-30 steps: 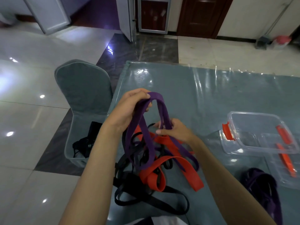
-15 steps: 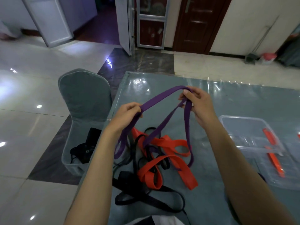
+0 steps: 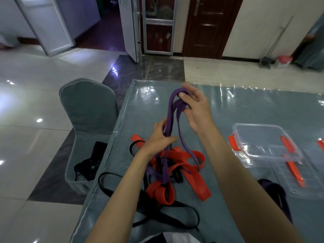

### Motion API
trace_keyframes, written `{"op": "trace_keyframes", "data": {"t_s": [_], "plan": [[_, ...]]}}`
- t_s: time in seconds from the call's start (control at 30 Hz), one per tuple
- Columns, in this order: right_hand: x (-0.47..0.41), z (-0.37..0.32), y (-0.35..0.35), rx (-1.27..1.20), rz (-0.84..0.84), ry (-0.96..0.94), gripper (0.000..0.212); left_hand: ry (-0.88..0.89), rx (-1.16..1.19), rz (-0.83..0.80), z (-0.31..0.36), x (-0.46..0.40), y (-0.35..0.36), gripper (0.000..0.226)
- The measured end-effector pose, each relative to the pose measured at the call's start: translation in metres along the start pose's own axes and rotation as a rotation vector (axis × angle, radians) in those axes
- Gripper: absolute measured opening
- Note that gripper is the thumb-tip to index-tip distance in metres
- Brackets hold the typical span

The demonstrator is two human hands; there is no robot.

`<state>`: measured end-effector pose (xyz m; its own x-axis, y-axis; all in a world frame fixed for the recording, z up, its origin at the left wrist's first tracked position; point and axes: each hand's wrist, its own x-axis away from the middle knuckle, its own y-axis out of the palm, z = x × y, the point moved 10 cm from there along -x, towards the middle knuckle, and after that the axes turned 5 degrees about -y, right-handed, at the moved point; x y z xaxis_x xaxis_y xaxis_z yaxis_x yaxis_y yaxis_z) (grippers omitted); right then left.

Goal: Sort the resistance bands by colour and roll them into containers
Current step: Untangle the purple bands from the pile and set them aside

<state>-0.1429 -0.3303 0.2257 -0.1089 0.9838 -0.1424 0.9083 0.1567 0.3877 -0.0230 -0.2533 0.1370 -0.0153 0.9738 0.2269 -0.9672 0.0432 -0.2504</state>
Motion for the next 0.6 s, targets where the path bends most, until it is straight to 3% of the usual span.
{"op": "trace_keyframes", "data": {"t_s": [0.1,0.13,0.23,0.3,0.47,0.6], "plan": [[0.003,0.007,0.013,-0.006,-0.063,0.015,0.03,-0.013,-0.117,0.025,0.0,-0.003,0.013,0.086],[0.004,0.008,0.018,-0.002,-0.089,0.017,0.03,-0.007,-0.09,0.09,0.0,-0.007,0.012,0.079],[0.01,0.009,0.029,0.026,-0.169,0.005,0.03,0.051,0.025,0.35,0.005,-0.008,-0.008,0.026],[0.012,0.006,0.029,0.051,-0.209,-0.014,0.033,0.066,0.104,0.435,-0.003,-0.012,-0.021,0.031],[0.013,0.02,-0.003,0.341,-0.261,-0.028,0.054,0.076,0.182,0.446,-0.002,-0.021,-0.05,0.022],[0.023,0.086,-0.025,0.552,-0.409,0.157,0.057,0.042,0.239,0.444,0.005,-0.027,-0.067,0.021]]}}
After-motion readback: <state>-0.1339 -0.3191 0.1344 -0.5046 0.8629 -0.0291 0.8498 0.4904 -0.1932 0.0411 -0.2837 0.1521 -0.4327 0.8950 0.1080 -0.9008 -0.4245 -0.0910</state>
